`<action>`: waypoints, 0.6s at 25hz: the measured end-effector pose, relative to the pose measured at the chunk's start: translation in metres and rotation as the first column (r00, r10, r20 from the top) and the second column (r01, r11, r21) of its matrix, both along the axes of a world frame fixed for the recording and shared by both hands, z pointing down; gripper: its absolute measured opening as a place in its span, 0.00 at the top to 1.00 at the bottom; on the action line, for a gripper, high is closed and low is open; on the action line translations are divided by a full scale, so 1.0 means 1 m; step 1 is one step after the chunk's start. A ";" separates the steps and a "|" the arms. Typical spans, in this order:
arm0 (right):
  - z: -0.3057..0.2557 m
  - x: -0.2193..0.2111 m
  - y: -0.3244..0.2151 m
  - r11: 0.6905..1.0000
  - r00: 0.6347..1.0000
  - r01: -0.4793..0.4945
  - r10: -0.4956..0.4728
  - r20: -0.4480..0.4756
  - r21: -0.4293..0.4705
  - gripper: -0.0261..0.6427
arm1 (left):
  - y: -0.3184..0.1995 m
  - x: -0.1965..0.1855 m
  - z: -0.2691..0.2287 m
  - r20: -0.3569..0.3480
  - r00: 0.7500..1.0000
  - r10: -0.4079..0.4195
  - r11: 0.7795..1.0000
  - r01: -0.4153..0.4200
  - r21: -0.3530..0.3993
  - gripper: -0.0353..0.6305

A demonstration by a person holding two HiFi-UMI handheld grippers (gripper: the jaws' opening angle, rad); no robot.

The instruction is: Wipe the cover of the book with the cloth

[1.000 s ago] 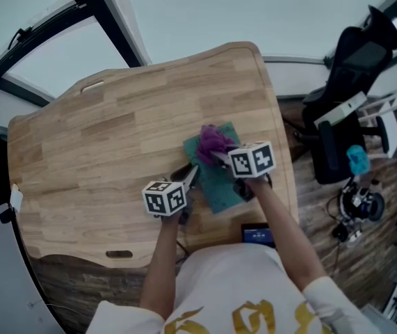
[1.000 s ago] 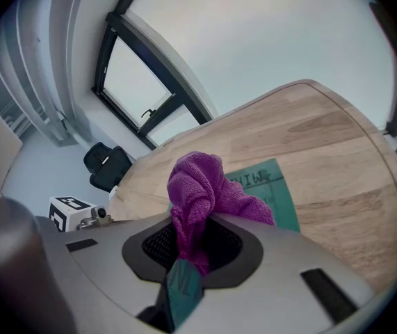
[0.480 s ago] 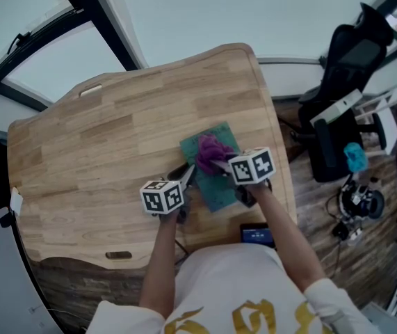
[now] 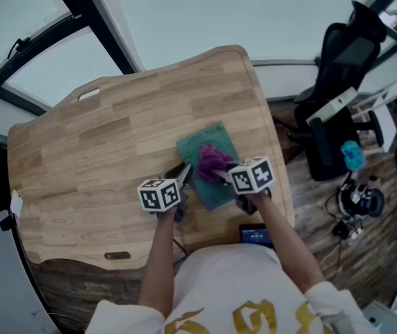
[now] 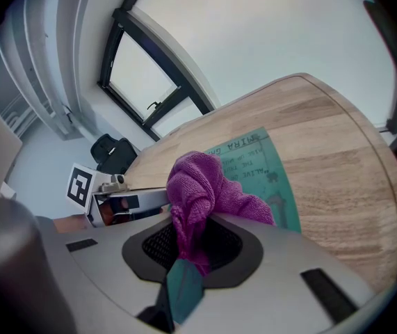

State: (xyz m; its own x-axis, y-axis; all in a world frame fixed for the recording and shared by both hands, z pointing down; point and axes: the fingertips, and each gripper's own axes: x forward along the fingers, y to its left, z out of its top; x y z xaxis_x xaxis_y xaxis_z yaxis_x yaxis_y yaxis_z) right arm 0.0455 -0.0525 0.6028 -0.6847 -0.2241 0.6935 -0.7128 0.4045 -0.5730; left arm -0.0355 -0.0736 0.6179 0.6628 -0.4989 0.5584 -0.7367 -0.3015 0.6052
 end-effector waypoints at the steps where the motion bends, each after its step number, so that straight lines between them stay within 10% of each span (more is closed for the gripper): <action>1: 0.000 0.001 0.002 1.000 1.000 0.001 -0.001 -0.002 0.001 0.87 | 0.000 0.000 0.000 0.001 1.000 0.000 1.000 0.000 0.000 0.82; 15: 0.001 0.006 0.016 1.000 0.999 0.000 0.001 -0.032 0.028 0.87 | -0.001 -0.001 0.002 -0.037 0.999 -0.016 0.999 0.015 -0.030 0.82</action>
